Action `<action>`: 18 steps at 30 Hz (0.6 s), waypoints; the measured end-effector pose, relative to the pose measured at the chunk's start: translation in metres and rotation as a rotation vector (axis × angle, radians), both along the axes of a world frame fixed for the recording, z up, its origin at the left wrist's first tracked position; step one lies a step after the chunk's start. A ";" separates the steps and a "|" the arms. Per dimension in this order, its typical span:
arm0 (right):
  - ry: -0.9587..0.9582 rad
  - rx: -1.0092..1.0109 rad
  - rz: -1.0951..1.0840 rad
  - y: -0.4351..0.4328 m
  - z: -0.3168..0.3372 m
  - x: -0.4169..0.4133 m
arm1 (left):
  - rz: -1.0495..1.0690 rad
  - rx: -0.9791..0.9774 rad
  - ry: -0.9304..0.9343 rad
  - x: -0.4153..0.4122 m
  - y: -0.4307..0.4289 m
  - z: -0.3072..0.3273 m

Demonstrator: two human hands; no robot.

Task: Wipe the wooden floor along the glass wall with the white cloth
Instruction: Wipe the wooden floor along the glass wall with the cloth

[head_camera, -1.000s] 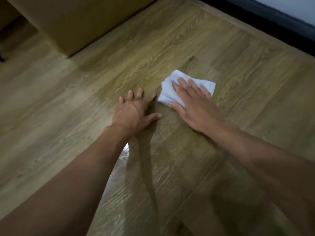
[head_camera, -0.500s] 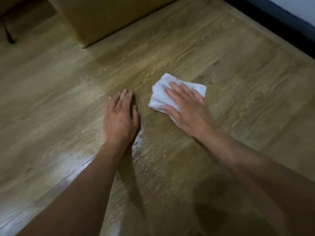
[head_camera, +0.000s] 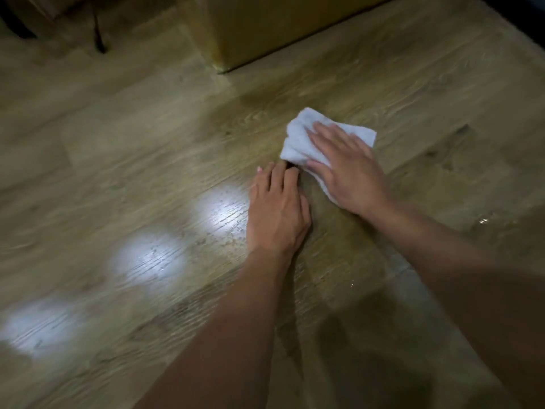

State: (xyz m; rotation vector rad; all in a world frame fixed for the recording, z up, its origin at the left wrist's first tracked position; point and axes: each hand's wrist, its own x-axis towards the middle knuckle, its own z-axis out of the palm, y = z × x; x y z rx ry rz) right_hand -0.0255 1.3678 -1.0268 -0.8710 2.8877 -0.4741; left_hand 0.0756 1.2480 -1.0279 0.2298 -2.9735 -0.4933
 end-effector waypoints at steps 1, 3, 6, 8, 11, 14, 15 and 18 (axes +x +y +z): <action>0.005 -0.004 -0.044 0.009 0.000 -0.003 | -0.005 0.004 -0.005 0.000 0.000 -0.001; -0.016 -0.007 -0.171 0.005 0.000 -0.014 | 0.009 0.023 -0.001 0.001 0.000 -0.003; -0.114 0.084 -0.373 -0.045 0.004 -0.034 | 0.022 0.075 0.024 0.001 -0.004 0.001; -0.184 0.124 -0.352 -0.084 0.007 -0.043 | 0.040 0.253 0.084 0.001 -0.006 0.008; -0.223 0.117 -0.081 -0.116 0.014 -0.031 | 0.198 0.407 0.169 0.019 -0.030 0.012; -0.192 0.044 0.121 -0.084 0.014 -0.006 | 0.228 0.303 0.214 0.047 -0.061 0.002; -0.168 0.019 0.140 -0.069 0.014 -0.005 | 0.191 0.252 0.203 0.053 -0.065 0.000; -0.126 0.035 -0.092 -0.074 0.010 -0.031 | 0.101 0.105 0.107 0.048 -0.066 -0.003</action>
